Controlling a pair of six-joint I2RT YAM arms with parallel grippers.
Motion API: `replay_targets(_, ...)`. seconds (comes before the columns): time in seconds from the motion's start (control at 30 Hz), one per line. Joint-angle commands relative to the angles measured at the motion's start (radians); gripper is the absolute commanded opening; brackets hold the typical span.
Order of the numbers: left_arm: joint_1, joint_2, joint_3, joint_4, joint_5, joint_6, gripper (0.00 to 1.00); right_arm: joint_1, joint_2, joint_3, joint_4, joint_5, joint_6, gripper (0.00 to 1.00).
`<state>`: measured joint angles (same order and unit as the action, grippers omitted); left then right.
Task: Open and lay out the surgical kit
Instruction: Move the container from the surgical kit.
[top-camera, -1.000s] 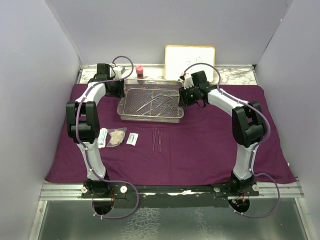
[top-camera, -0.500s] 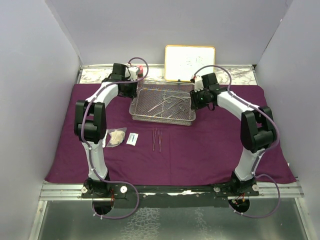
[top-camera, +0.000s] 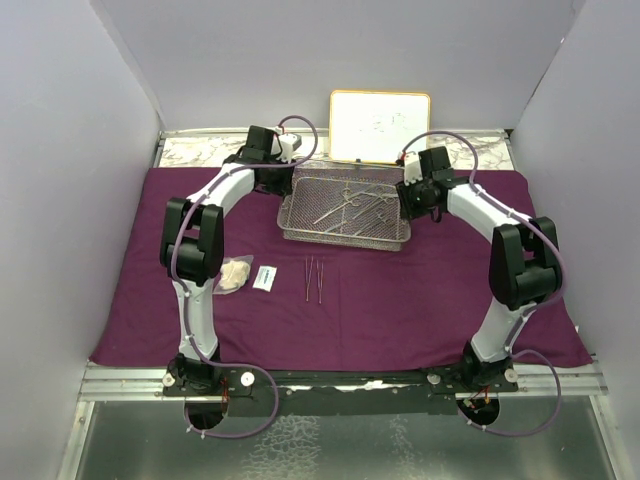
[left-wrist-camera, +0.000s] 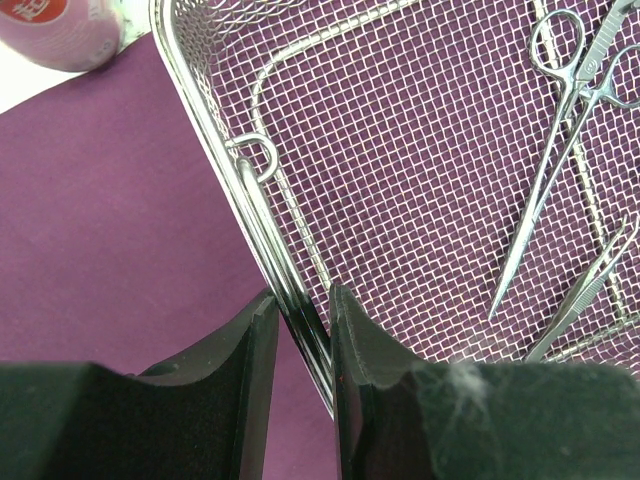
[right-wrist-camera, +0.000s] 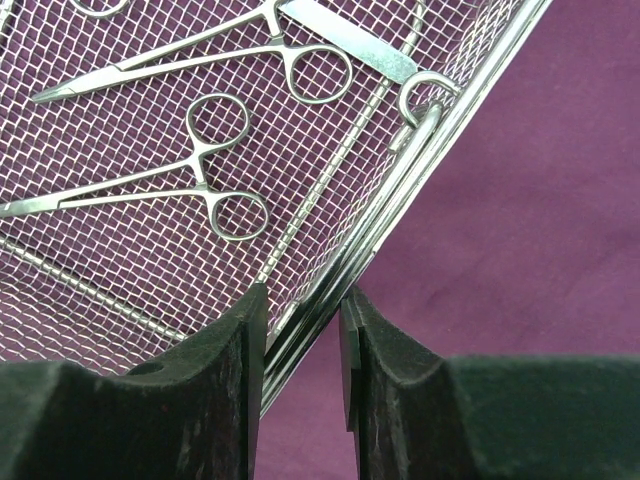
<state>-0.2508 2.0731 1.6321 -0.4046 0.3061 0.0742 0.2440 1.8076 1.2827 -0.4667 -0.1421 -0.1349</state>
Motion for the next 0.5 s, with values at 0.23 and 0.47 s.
replay_targets(0.23, -0.108, 0.03, 0.024, 0.006, 0.198, -0.031, 0.27, 0.005, 0.018, 0.099, 0.091, -0.112, -0.108, 0.26)
replay_targets(0.47, -0.109, 0.009, 0.014, 0.008, 0.189, -0.024, 0.33, 0.001, 0.023, 0.127, 0.091, -0.086, -0.14, 0.29)
